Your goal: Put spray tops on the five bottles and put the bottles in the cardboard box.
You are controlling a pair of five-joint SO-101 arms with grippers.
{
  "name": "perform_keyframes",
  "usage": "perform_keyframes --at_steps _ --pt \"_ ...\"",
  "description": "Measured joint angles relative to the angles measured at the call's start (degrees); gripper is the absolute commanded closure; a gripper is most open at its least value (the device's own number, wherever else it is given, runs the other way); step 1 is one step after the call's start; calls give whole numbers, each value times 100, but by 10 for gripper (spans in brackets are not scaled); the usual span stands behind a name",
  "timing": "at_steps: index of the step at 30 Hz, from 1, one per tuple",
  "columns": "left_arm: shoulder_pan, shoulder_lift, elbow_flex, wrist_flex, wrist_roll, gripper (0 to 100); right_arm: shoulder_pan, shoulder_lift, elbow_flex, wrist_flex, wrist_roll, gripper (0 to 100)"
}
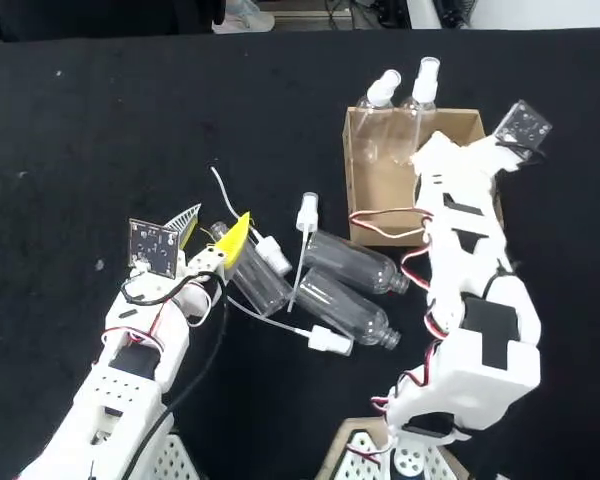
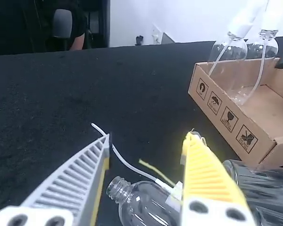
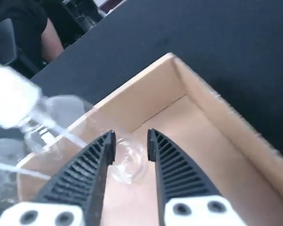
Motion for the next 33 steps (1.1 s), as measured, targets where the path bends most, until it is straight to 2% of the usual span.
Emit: perform_keyframes --at_steps 15,20,27,33 --pt "0 0 0 0 0 758 -53 0 0 0 0 910" --pt "0 0 0 0 0 758 316 -97 123 0 0 910" --pt "0 0 0 0 0 758 475 -1829 1275 26 18 910" --pt "-123 0 0 0 0 759 396 -3859 1732 1125 1073 910"
